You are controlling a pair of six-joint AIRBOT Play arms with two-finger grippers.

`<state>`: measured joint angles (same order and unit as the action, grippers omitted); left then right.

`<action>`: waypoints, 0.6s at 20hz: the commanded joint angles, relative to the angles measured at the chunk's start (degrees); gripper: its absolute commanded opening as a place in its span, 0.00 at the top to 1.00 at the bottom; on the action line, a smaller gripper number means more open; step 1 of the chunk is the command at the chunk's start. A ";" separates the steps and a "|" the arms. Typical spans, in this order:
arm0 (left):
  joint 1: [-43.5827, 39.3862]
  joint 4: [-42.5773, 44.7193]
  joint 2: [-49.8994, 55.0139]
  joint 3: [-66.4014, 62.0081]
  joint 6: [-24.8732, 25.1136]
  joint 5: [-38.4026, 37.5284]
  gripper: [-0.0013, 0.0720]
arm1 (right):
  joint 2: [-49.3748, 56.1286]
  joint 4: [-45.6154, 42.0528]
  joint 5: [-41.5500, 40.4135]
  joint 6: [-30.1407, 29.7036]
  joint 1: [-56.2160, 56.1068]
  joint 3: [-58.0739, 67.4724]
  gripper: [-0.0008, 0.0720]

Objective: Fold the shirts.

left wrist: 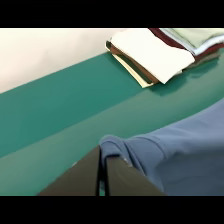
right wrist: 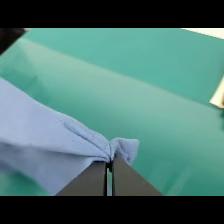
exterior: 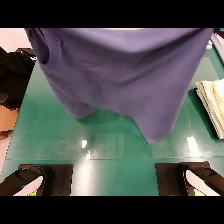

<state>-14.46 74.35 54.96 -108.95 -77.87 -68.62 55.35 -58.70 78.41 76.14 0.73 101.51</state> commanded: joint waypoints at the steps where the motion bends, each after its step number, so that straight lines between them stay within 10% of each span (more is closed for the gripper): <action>1: -0.04 -0.13 -0.09 1.75 -0.07 -3.56 0.95 | 3.76 0.00 1.97 0.37 -2.67 1.49 0.97; 12: -0.04 2.56 -8.24 -9.22 -1.70 -0.28 0.95 | -10.47 -7.13 -8.46 1.49 -2.12 1.60 0.97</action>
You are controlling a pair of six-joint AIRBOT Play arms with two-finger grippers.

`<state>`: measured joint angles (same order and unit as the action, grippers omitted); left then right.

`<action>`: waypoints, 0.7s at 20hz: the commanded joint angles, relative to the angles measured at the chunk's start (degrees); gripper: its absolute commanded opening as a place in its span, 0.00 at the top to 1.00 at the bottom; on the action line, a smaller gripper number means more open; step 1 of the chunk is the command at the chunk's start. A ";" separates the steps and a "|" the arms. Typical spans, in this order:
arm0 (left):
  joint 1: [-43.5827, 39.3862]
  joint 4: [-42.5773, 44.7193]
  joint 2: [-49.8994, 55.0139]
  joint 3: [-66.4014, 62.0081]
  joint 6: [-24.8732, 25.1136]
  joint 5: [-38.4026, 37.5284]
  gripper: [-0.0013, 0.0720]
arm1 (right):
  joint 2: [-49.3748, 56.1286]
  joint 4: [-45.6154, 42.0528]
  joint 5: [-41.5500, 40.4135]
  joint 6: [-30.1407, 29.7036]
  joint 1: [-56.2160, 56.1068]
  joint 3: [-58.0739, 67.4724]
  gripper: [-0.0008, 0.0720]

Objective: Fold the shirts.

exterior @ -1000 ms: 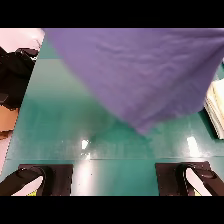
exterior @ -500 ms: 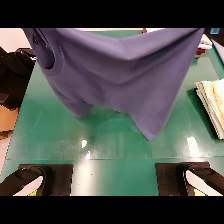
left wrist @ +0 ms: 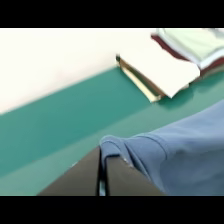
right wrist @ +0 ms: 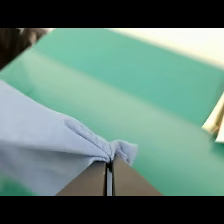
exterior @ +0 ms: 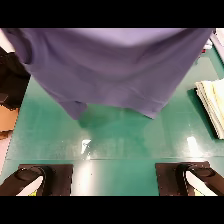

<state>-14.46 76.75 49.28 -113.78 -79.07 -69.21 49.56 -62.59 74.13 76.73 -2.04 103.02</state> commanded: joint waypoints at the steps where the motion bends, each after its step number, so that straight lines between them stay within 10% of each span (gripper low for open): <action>1: -0.04 0.15 -3.43 -5.31 -0.61 0.33 0.95 | -6.01 -3.58 -5.05 1.46 1.81 0.13 0.97; 6: -0.04 -0.81 -4.35 -0.07 -1.68 -0.81 0.95 | -5.40 -1.84 -6.01 1.90 8.79 0.66 0.97; 14: -0.02 2.01 12.33 28.83 -0.42 4.48 0.95 | 25.99 1.03 10.16 5.53 7.02 7.45 0.97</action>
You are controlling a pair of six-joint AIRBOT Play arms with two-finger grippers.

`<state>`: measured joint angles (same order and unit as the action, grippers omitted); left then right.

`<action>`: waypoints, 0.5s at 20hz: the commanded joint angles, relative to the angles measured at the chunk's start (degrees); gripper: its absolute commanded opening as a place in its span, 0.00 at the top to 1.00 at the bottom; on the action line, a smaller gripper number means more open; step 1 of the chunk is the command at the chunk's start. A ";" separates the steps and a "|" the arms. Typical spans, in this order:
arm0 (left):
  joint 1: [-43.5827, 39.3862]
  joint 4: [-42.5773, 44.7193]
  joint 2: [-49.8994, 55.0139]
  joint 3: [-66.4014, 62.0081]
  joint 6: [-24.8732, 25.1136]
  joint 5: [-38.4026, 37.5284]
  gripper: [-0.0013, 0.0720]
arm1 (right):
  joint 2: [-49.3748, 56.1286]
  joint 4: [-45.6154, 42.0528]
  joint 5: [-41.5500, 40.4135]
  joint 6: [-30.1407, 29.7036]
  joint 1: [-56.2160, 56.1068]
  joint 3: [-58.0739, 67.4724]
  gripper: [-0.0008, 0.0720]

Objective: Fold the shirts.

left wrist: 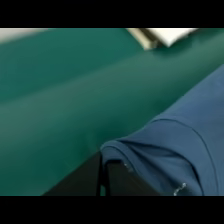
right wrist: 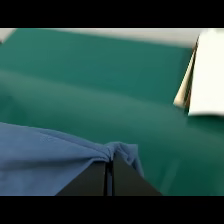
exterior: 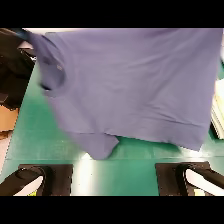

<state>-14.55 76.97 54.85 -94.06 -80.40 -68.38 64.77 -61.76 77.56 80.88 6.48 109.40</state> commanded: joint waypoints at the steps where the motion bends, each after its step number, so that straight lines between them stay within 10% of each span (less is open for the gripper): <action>1: 0.07 2.40 10.12 11.26 0.90 6.25 0.95 | 14.86 -1.49 7.74 1.36 -3.23 1.09 0.97; 7: 1.77 3.78 28.11 12.90 -2.16 17.79 0.94 | 32.11 -6.64 1.33 3.58 -9.33 1.14 0.96; 9: 4.98 2.67 28.81 12.74 -5.31 17.33 0.39 | 34.16 -4.33 0.92 4.00 -8.83 2.23 0.42; 10: 6.97 1.38 28.52 12.28 -5.11 15.54 0.37 | 34.45 -2.91 1.36 4.02 -8.15 3.10 0.42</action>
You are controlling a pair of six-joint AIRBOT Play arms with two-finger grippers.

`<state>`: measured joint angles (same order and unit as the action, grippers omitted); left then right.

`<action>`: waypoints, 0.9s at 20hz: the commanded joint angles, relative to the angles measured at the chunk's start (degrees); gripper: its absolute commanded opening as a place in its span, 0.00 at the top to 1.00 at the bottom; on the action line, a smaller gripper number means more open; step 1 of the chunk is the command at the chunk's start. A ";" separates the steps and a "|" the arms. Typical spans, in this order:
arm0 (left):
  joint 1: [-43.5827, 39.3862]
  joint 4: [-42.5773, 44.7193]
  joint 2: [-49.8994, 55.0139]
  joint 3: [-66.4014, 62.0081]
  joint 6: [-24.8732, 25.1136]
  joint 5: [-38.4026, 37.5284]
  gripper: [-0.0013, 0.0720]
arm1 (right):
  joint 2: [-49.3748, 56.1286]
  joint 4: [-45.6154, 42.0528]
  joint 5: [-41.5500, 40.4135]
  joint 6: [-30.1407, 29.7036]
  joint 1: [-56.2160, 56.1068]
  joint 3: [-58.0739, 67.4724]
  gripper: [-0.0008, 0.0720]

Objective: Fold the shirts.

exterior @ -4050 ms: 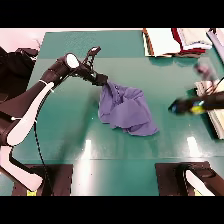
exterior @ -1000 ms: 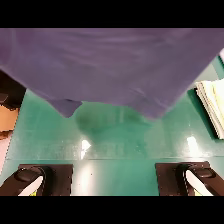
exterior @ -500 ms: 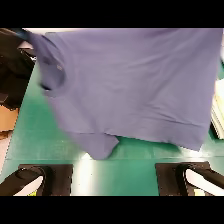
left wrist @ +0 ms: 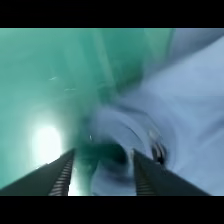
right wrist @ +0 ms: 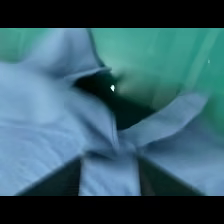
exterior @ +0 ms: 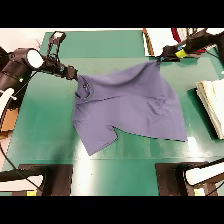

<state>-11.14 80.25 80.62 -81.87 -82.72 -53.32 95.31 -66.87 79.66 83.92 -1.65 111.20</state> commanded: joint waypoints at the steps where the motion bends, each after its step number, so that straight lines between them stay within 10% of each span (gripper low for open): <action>1: 5.86 -3.13 2.32 -0.57 -2.73 -2.75 0.37 | 3.58 3.96 -0.42 0.96 0.70 1.60 0.43; 6: 14.40 -10.12 -2.19 5.95 1.38 -16.70 0.37 | -6.75 7.30 2.03 -2.29 2.43 -9.44 0.43; 18: 14.49 -29.24 -12.22 43.34 10.34 -6.36 0.37 | -29.53 7.48 -3.45 -4.04 1.20 -36.28 0.43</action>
<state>3.64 58.30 68.97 -43.20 -76.38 -62.08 69.12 -59.53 78.13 80.01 -0.38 78.08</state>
